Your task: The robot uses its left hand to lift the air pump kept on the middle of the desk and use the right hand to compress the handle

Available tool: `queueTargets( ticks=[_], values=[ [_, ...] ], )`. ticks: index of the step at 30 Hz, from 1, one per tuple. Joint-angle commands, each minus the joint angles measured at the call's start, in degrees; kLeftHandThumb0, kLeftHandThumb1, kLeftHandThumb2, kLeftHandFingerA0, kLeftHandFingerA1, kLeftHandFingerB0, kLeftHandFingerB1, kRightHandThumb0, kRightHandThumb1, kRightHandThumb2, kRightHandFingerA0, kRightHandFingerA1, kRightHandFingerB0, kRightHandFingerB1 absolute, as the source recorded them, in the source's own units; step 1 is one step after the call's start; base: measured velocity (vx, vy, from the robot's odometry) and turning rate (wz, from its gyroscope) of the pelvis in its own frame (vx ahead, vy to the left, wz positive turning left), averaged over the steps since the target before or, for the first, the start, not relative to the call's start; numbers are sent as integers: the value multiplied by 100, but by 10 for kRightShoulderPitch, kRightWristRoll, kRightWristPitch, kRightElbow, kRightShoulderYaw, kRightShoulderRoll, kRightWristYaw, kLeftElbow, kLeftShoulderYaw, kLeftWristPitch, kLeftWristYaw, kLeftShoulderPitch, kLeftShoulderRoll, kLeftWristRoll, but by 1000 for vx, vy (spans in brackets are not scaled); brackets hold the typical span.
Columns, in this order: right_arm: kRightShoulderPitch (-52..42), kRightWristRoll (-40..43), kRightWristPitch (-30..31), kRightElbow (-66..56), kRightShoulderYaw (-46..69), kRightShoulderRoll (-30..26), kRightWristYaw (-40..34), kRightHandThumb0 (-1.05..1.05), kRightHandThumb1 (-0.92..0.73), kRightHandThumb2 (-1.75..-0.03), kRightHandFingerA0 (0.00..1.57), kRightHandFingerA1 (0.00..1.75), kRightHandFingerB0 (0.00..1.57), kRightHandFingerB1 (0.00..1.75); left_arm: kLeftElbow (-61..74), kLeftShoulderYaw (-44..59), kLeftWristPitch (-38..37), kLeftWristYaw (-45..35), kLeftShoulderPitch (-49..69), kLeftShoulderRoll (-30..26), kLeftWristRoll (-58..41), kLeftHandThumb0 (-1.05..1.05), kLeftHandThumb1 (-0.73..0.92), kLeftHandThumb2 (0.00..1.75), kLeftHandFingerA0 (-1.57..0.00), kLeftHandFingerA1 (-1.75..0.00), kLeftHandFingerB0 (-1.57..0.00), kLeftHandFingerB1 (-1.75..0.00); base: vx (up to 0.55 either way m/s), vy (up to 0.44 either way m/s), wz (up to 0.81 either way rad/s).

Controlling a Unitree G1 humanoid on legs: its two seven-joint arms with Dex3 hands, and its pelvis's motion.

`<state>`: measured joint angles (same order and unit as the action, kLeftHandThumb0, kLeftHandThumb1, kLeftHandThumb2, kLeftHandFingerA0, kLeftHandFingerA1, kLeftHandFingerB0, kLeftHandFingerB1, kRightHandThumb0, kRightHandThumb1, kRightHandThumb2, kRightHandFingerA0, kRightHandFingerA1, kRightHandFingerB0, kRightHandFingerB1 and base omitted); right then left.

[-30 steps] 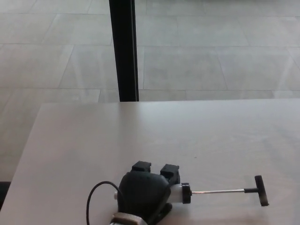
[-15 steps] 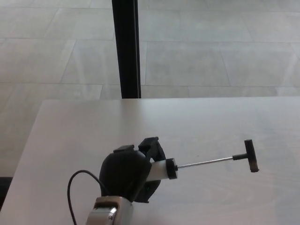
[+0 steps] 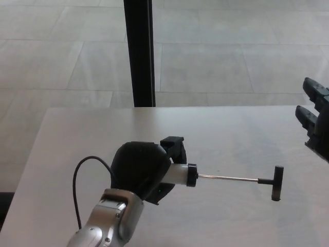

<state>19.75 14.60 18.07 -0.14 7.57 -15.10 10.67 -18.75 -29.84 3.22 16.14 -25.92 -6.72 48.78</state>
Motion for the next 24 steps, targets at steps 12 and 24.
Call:
queueTargets(
  ticks=[12,24],
  values=[
    [-3,-25,5,14,6,39,-47,-104,-92,-134,0,6,8,5,-11,45,24,11,-23,33,-24,-13,52,117,-120,-145,-97,-128,0,0,0],
    [-29,-26,-10,13,11,54,-48,-100,-92,-132,0,9,9,10,-31,104,-31,66,-17,57,-69,-9,47,118,-121,-141,-107,-130,0,0,0]
  ],
)
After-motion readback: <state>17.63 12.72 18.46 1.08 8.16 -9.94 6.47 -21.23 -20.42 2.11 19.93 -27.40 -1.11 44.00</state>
